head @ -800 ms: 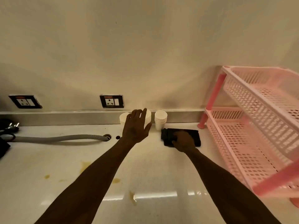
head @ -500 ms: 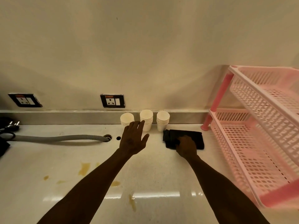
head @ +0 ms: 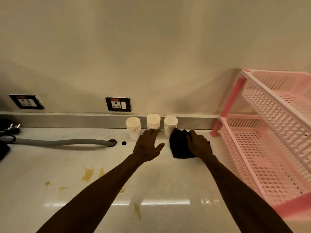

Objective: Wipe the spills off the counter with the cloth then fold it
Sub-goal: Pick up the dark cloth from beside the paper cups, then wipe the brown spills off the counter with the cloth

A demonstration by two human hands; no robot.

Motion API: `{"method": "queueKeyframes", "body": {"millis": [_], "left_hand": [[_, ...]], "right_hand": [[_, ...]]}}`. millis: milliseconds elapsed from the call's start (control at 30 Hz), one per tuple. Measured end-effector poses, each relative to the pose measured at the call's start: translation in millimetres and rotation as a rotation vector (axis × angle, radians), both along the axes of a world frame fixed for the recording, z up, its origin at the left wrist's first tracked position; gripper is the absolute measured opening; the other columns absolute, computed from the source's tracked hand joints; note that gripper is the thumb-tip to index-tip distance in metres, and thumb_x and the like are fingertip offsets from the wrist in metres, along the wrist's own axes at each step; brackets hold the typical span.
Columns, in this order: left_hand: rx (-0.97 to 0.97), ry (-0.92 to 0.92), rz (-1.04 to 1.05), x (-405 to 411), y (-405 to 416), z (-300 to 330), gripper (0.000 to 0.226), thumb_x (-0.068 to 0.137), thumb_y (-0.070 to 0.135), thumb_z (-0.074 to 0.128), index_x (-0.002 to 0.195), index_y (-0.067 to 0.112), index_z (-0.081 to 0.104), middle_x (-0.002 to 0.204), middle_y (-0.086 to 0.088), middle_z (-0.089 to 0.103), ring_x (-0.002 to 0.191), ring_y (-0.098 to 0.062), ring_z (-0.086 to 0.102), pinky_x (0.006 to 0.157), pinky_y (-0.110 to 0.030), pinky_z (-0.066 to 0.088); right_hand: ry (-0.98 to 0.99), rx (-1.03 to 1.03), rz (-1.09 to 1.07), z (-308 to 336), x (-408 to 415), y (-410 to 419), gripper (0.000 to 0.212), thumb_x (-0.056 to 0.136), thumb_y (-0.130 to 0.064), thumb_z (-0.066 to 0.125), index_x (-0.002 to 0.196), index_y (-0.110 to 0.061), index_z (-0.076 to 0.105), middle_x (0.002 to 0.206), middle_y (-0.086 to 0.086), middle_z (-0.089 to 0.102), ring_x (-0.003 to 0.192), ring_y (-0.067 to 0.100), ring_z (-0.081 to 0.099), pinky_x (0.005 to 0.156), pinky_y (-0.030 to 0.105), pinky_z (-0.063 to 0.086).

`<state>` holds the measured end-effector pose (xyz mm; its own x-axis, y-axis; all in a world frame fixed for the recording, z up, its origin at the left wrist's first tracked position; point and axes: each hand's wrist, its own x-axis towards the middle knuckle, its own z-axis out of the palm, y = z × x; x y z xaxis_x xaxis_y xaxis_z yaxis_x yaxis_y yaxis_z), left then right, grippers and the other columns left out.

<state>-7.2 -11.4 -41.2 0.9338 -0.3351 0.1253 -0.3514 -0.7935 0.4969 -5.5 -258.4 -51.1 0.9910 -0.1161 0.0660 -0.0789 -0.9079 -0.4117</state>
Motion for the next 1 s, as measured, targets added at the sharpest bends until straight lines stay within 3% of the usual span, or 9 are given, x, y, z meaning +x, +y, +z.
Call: {"method": "queueKeyframes", "body": {"millis": [67, 200, 367, 533, 600, 667, 733, 833, 1000], "left_hand": [[-0.018, 0.081, -0.061, -3, -10, 6, 0.078, 0.092, 0.050, 0.067, 0.156, 0.020, 0.035, 0.161, -0.007, 0.040, 0.148, -0.027, 0.036, 0.120, -0.046, 0.036], [-0.200, 0.191, -0.107, -7, -26, 19, 0.081, 0.090, 0.039, 0.075, 0.157, 0.021, 0.033, 0.162, -0.006, 0.041, 0.149, -0.026, 0.037, 0.119, -0.040, 0.033], [-0.423, 0.345, -0.128, -13, -16, 45, 0.093, 0.084, 0.018, 0.082, 0.159, 0.032, 0.028, 0.150, -0.012, 0.054, 0.139, -0.026, 0.050, 0.110, -0.034, 0.042], [-0.441, 0.399, -0.169, -23, 8, 63, 0.059, 0.086, 0.009, 0.078, 0.141, 0.019, 0.058, 0.133, -0.009, 0.067, 0.121, -0.026, 0.062, 0.106, -0.048, 0.053], [-0.430, 0.374, -0.147, -31, 19, 64, 0.052, 0.085, 0.006, 0.077, 0.135, 0.015, 0.064, 0.129, -0.009, 0.069, 0.118, -0.026, 0.063, 0.105, -0.047, 0.053], [-0.436, 0.336, -0.092, -37, 28, 62, 0.057, 0.084, 0.003, 0.077, 0.137, 0.015, 0.061, 0.131, -0.010, 0.068, 0.117, -0.025, 0.063, 0.103, -0.043, 0.054], [-0.472, 0.308, -0.031, -44, 37, 59, 0.063, 0.086, 0.004, 0.077, 0.143, 0.018, 0.055, 0.131, -0.011, 0.067, 0.112, -0.022, 0.064, 0.097, -0.036, 0.055], [-0.538, 0.243, 0.072, -53, 61, 48, 0.060, 0.088, 0.014, 0.078, 0.142, 0.021, 0.055, 0.123, -0.007, 0.071, 0.109, -0.019, 0.067, 0.095, -0.033, 0.054], [-0.537, 0.175, 0.222, -98, 119, 4, 0.048, 0.088, 0.016, 0.078, 0.134, 0.020, 0.063, 0.110, -0.004, 0.073, 0.097, -0.018, 0.071, 0.084, -0.030, 0.059]], "right_hand": [[-0.005, 0.035, 0.071, 14, -1, -2, 0.026, 0.107, -0.025, 0.043, 0.124, -0.010, 0.055, 0.103, 0.015, 0.072, 0.089, 0.032, 0.068, 0.074, 0.042, 0.055], [-0.004, 0.208, 0.257, 44, -11, 2, 0.017, 0.105, -0.017, 0.049, 0.116, -0.011, 0.060, 0.107, 0.012, 0.069, 0.098, 0.030, 0.064, 0.078, 0.033, 0.046], [0.150, 0.690, 0.273, 80, -46, 18, 0.016, 0.105, -0.024, 0.052, 0.110, -0.023, 0.067, 0.106, 0.005, 0.072, 0.100, 0.023, 0.070, 0.085, 0.035, 0.058], [0.254, 0.931, 0.257, 87, -75, 42, 0.024, 0.098, -0.037, 0.060, 0.116, -0.025, 0.070, 0.113, -0.001, 0.075, 0.106, 0.021, 0.072, 0.088, 0.034, 0.060], [0.271, 0.860, 0.256, 83, -81, 50, 0.032, 0.088, -0.040, 0.073, 0.118, -0.029, 0.069, 0.117, -0.003, 0.073, 0.110, 0.020, 0.069, 0.094, 0.040, 0.057], [0.250, 0.738, 0.247, 80, -83, 58, 0.027, 0.084, -0.032, 0.080, 0.109, -0.032, 0.070, 0.110, -0.006, 0.072, 0.107, 0.018, 0.067, 0.089, 0.036, 0.056], [0.196, 0.664, 0.168, 82, -81, 64, 0.023, 0.086, -0.025, 0.079, 0.106, -0.031, 0.069, 0.107, -0.005, 0.070, 0.105, 0.021, 0.065, 0.085, 0.033, 0.055], [0.114, 0.543, 0.092, 88, -78, 71, 0.030, 0.088, -0.026, 0.077, 0.116, -0.021, 0.069, 0.112, 0.000, 0.069, 0.105, 0.022, 0.063, 0.094, 0.041, 0.054], [0.052, 0.234, 0.221, 69, -110, 119, 0.026, 0.086, -0.028, 0.076, 0.111, -0.022, 0.074, 0.102, -0.004, 0.072, 0.093, 0.018, 0.066, 0.085, 0.031, 0.049]]}}
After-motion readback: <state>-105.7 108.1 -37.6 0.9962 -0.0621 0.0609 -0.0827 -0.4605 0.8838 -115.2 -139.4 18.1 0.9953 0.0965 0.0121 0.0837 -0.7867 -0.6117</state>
